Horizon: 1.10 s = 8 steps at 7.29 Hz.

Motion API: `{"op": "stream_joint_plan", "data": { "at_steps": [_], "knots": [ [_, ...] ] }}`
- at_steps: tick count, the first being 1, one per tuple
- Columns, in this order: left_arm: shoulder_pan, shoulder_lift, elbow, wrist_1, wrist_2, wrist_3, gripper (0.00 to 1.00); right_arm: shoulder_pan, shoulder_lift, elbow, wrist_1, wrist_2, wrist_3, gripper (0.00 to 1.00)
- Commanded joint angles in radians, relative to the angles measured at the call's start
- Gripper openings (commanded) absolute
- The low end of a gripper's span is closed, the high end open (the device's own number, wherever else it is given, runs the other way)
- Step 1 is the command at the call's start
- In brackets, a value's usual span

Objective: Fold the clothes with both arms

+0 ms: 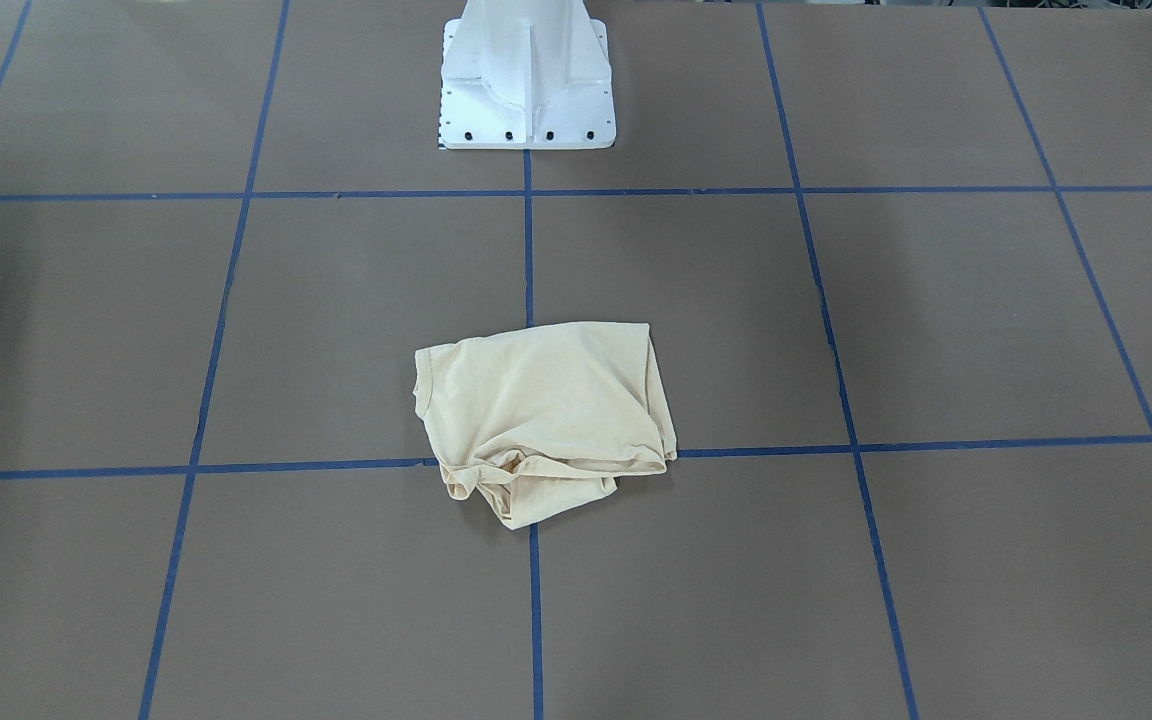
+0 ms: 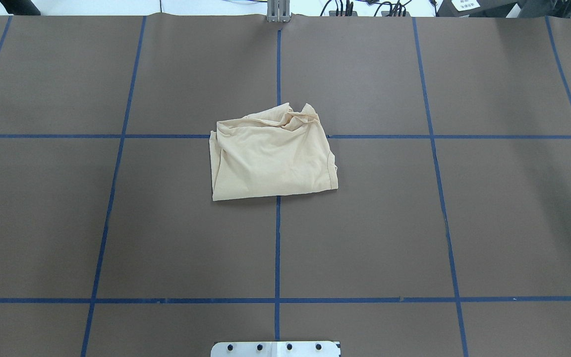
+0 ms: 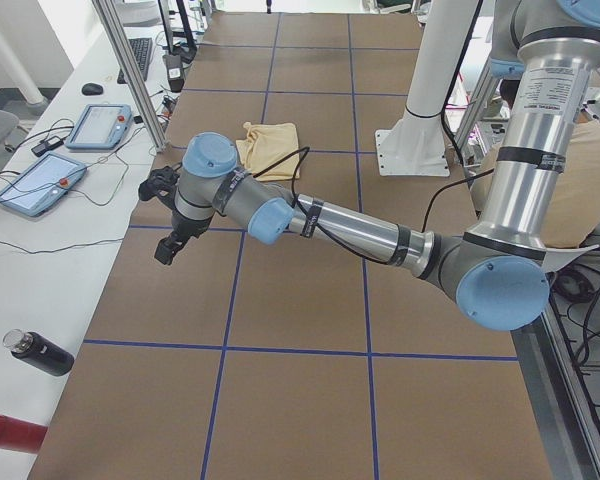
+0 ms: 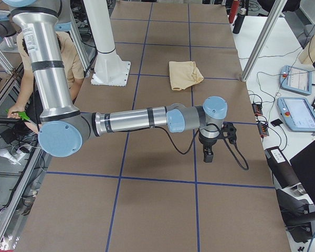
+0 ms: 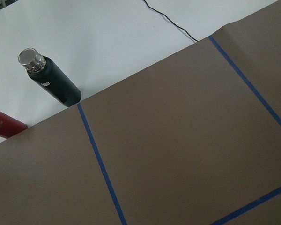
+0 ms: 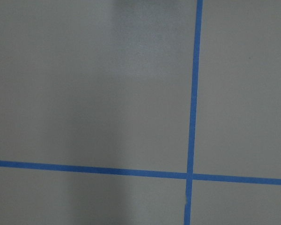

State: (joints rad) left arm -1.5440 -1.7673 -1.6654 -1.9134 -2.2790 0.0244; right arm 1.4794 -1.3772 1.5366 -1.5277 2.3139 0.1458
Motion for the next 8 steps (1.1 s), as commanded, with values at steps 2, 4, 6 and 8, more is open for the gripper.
{"op": "stream_joint_plan", "data": {
  "at_steps": [2, 4, 6, 8],
  "knots": [
    [-0.039, -0.018, -0.023, 0.104, -0.011, 0.0, 1.0, -0.002, -0.002, -0.021, 0.001, 0.033, -0.002, 1.0],
    [-0.039, -0.038, -0.091, 0.128, -0.014, 0.0, 1.0, -0.002, 0.006, -0.023, 0.003, 0.029, 0.0, 1.0],
    [-0.057, -0.032, -0.123, 0.111, -0.008, 0.002, 1.0, -0.002, -0.003, -0.036, 0.001, 0.051, 0.003, 1.0],
    [-0.077, -0.026, -0.12, 0.097, -0.008, 0.002, 1.0, -0.002, 0.006, -0.043, 0.003, 0.082, 0.001, 1.0]
  ]
}}
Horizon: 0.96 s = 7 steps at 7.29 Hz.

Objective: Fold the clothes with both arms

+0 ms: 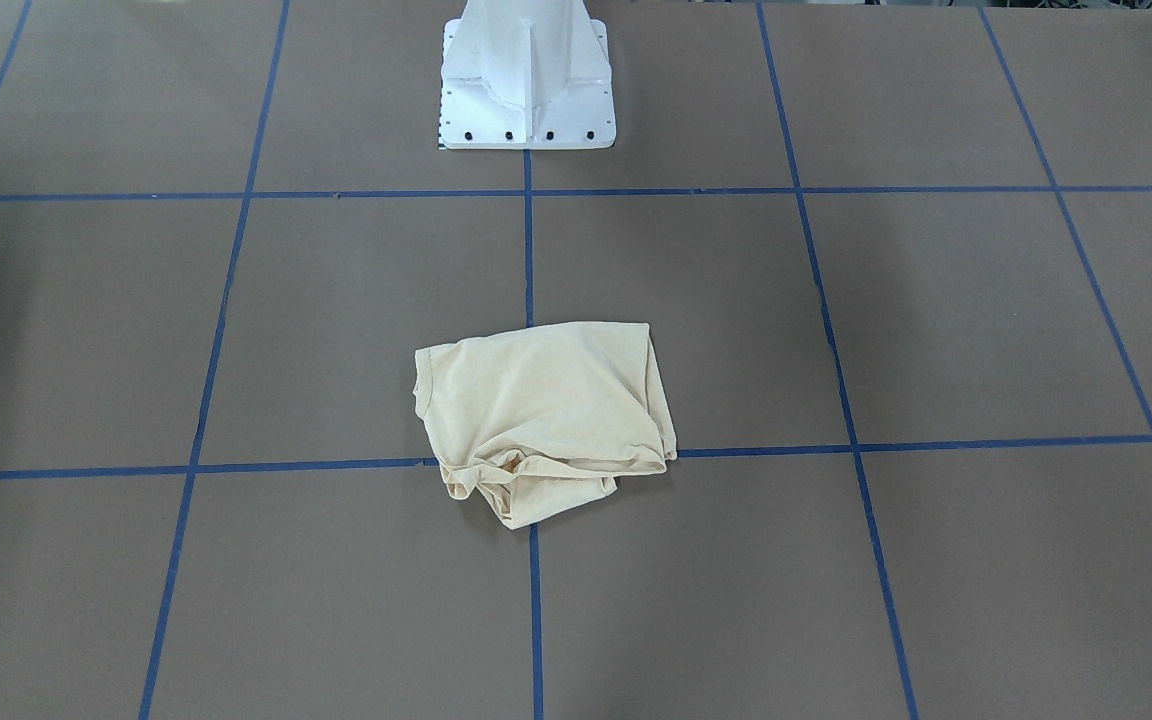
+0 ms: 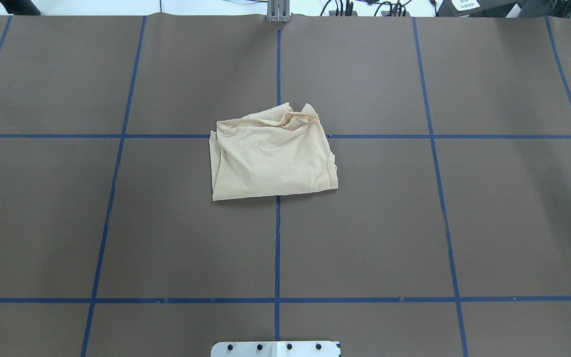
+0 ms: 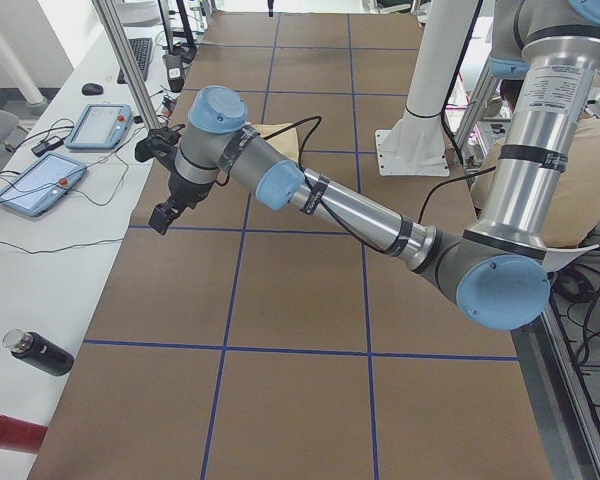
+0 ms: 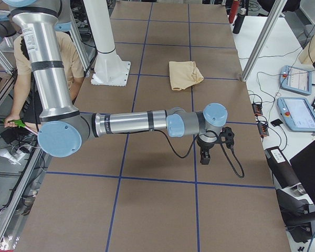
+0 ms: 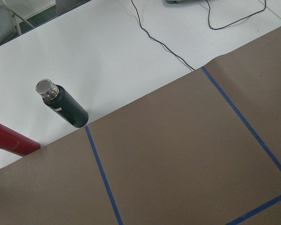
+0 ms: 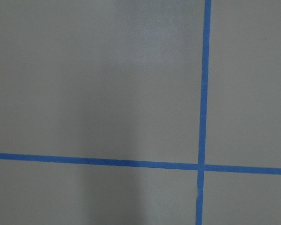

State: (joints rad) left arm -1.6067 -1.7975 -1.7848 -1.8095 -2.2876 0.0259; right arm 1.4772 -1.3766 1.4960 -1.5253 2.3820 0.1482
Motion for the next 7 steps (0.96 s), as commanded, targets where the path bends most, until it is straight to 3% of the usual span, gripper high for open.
{"op": "stream_joint_plan", "data": {
  "at_steps": [1, 7],
  "knots": [
    [-0.027, 0.006, -0.005, -0.007, 0.0, 0.0, 1.0, 0.0, 0.005, 0.001, 0.001, 0.014, -0.002, 1.0],
    [-0.087, 0.009, 0.002, -0.008, -0.007, 0.014, 1.0, 0.002, 0.011, 0.003, 0.001, 0.035, -0.004, 1.0]
  ]
}}
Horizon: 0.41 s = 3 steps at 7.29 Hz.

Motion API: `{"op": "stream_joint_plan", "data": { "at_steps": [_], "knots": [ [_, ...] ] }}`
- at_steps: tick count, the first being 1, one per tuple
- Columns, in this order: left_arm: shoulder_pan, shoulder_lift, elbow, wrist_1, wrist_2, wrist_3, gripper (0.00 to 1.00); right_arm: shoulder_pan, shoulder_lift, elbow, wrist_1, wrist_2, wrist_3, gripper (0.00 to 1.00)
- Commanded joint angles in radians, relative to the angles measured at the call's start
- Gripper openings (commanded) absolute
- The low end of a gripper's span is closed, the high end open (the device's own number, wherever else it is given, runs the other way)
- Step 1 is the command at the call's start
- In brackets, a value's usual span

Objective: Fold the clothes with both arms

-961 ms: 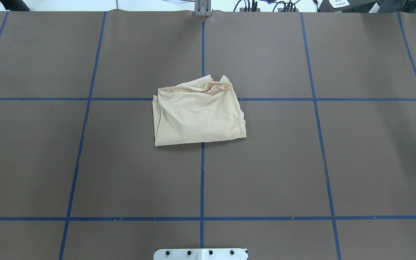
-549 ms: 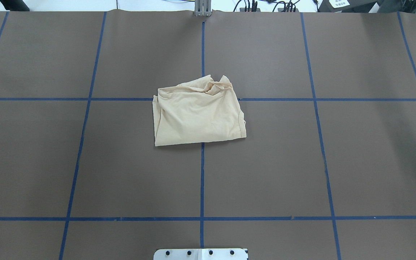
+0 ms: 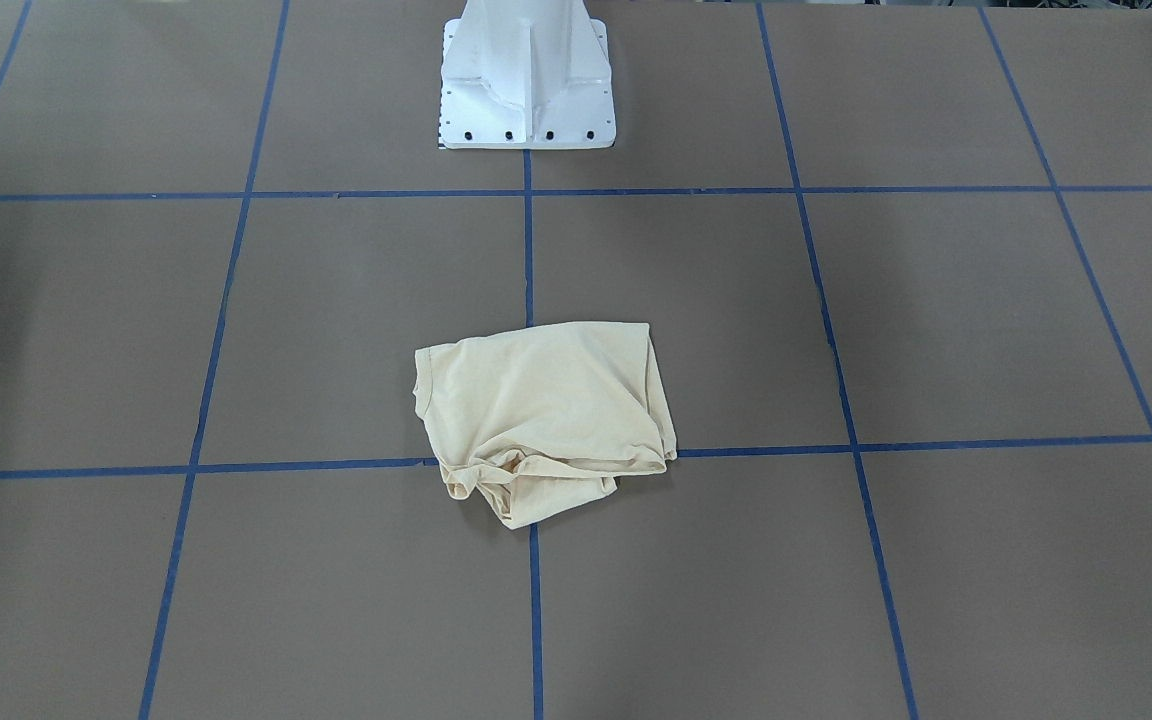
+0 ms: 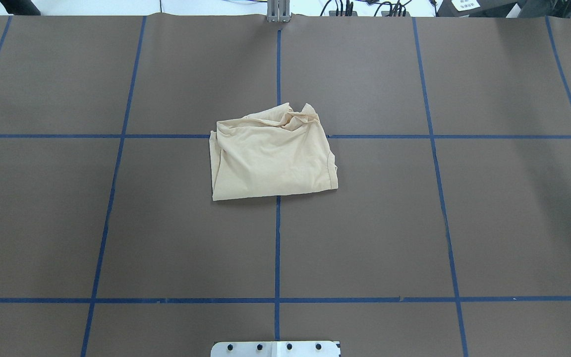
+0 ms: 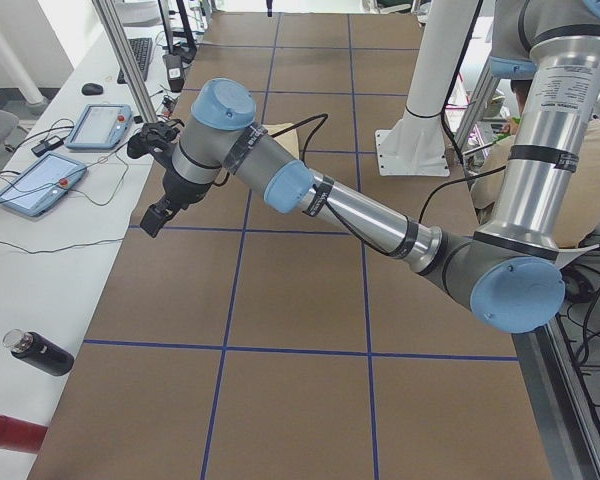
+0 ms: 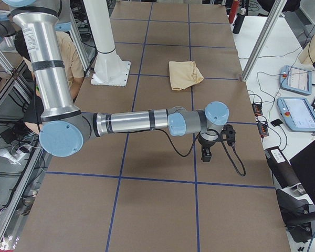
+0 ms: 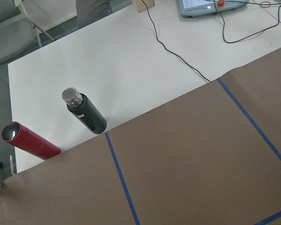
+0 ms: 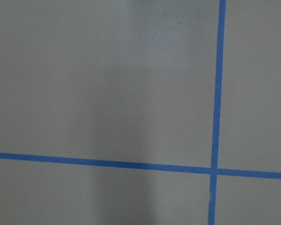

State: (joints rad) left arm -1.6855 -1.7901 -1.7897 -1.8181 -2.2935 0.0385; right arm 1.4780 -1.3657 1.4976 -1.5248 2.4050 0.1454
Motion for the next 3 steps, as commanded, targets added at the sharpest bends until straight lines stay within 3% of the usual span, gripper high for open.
{"op": "stream_joint_plan", "data": {
  "at_steps": [1, 3],
  "knots": [
    [-0.007, 0.0, 0.013, 0.0, -0.001, 0.0, 1.0, 0.001, -0.001, 0.001, 0.0, 0.014, -0.003, 1.0],
    [-0.008, 0.001, 0.009, 0.006, -0.001, -0.002, 1.0, 0.001, -0.001, 0.0, 0.0, 0.014, -0.003, 1.0]
  ]
}}
